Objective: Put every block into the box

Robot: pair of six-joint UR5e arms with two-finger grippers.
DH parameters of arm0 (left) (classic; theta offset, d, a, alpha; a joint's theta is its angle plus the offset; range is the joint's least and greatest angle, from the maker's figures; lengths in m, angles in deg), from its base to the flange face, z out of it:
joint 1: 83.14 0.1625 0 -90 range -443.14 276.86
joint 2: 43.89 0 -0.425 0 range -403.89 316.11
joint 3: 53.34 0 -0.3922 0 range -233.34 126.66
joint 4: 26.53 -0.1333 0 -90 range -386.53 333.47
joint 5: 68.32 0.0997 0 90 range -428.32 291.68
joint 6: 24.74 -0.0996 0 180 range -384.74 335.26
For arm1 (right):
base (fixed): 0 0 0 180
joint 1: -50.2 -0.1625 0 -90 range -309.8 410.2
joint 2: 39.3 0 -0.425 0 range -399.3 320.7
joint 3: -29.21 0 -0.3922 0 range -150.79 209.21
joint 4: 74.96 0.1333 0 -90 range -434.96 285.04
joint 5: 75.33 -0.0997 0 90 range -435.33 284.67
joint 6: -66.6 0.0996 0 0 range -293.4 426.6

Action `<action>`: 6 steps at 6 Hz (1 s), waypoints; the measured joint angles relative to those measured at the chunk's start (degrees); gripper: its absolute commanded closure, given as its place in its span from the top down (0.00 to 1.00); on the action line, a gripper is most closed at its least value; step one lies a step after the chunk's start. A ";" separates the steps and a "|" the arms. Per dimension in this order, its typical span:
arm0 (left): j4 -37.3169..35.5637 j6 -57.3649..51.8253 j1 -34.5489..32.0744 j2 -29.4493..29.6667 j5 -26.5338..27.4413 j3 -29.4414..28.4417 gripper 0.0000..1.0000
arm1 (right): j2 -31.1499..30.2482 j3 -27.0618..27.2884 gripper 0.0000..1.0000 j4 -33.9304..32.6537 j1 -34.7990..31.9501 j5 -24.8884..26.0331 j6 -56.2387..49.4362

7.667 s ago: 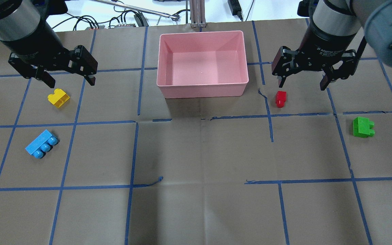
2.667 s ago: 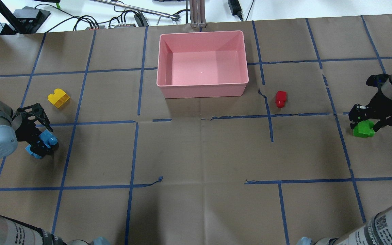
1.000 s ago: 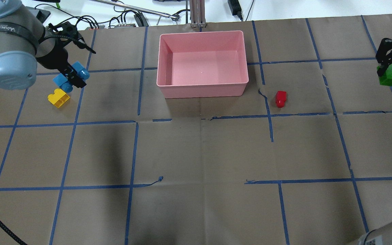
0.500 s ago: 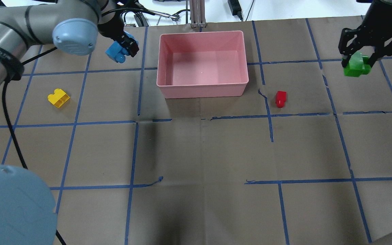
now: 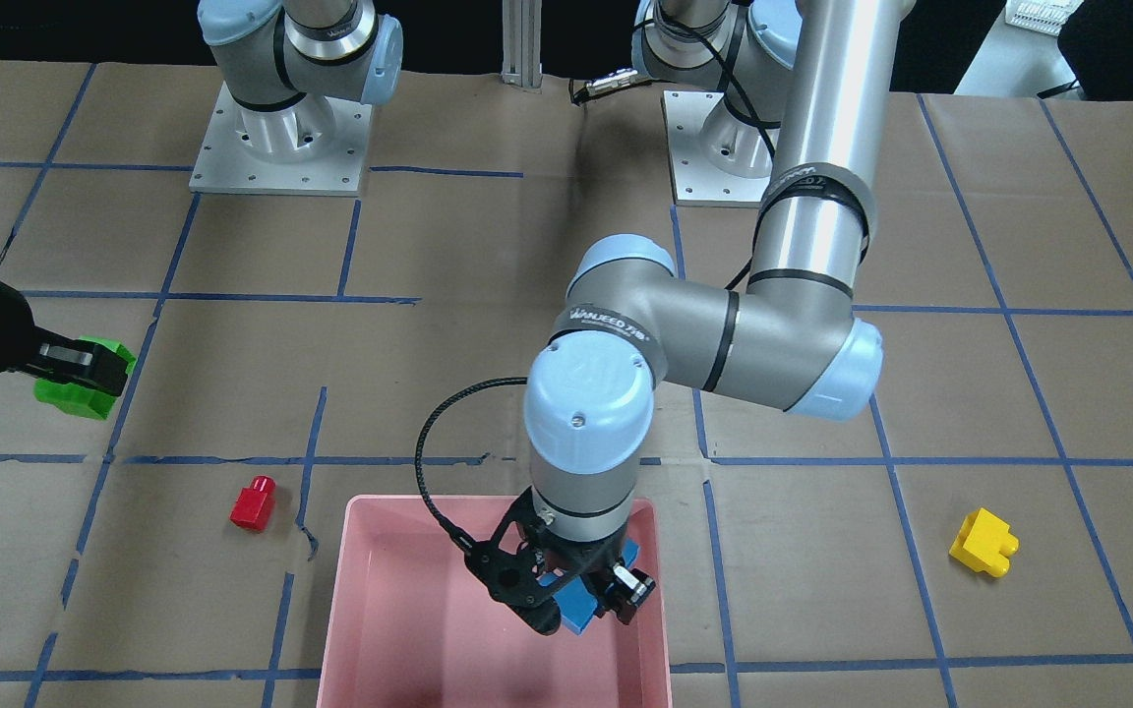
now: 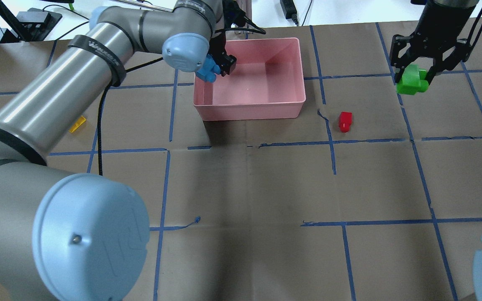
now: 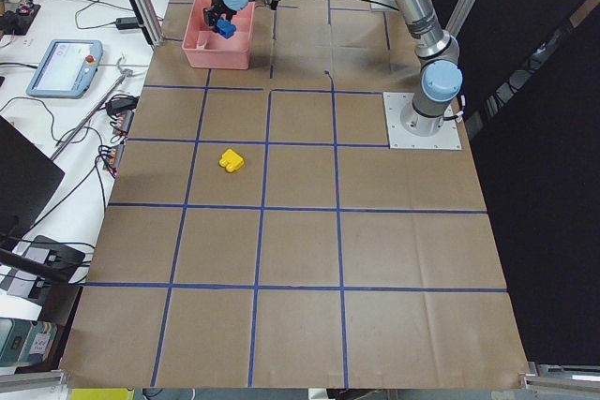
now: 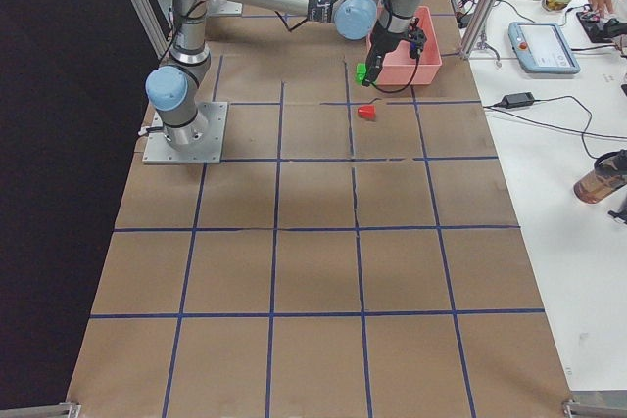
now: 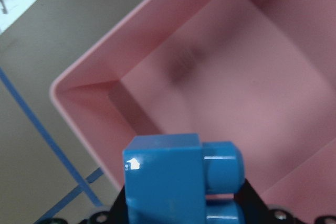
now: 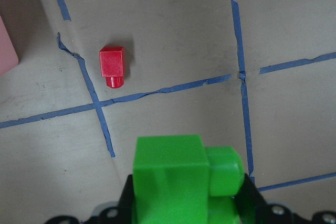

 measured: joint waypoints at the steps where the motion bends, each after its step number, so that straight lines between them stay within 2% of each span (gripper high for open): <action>1: -0.13 1.50 -0.91 1.26 0.56 -0.15 0.98 | 0.03 0.02 0.25 -0.03 -0.03 -0.01 -0.09; 4: 1.54 1.90 1.87 -0.56 -1.76 0.11 0.99 | -0.01 0.10 0.25 -0.07 -0.08 -0.02 -0.15; 6: 12.07 -3.92 10.06 -6.94 -3.50 2.86 0.99 | 0.03 -0.05 0.26 -1.71 -1.76 -0.12 0.69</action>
